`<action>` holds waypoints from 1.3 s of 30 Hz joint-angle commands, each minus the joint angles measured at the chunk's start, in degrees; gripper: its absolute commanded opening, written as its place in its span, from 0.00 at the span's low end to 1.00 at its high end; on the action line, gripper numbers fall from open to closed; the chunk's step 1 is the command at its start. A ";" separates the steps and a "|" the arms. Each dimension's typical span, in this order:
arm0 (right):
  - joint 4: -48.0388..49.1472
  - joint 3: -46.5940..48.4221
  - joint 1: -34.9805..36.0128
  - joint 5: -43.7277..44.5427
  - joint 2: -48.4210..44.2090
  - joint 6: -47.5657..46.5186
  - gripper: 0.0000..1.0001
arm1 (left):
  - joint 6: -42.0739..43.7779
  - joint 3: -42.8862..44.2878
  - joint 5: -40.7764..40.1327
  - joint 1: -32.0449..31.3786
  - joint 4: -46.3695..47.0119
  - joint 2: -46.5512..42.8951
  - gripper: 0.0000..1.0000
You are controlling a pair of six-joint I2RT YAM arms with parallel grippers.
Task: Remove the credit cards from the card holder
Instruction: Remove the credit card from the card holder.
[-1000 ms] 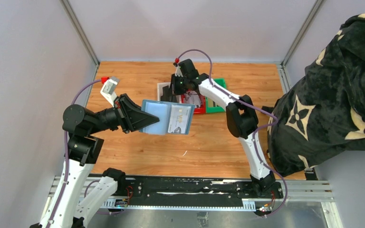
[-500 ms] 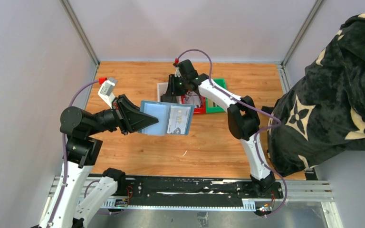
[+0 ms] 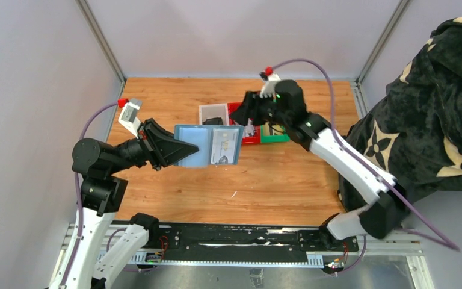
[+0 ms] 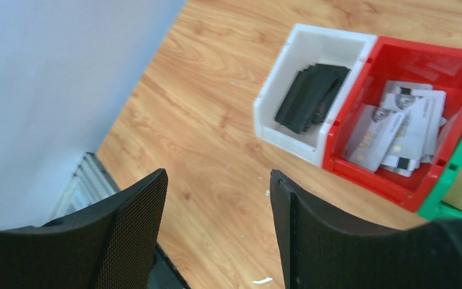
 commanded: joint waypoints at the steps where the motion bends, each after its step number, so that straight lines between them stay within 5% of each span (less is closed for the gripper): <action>1: 10.67 -16.83 -0.35 -4.72 -12.39 5.87 0.68 | 2.36 1.72 -4.50 -0.30 0.93 -0.63 0.00; 7: 41.82 -40.34 -0.96 -10.63 -29.05 23.06 0.70 | 3.22 2.61 -7.68 -0.32 -0.29 0.16 0.00; 11: 52.25 -46.61 -0.28 -10.79 -35.66 25.82 0.73 | 2.68 2.62 -8.96 -0.32 -0.29 0.44 0.00; 18: 60.65 -47.04 3.86 -11.40 -37.53 24.29 0.80 | 1.64 2.37 -8.97 -0.27 -0.29 1.07 0.00; 30: 72.29 -38.84 10.79 -12.04 -24.47 23.69 0.80 | 0.90 2.31 -8.70 -0.32 -0.12 1.55 0.00; 35: 76.21 -35.67 12.65 -14.23 -18.84 25.80 0.67 | 1.06 2.11 -8.75 -0.32 -0.19 1.68 0.00; 39: 77.87 -35.09 12.64 -13.90 -16.94 28.99 0.31 | 3.18 1.69 -9.08 -0.32 -2.07 1.62 0.03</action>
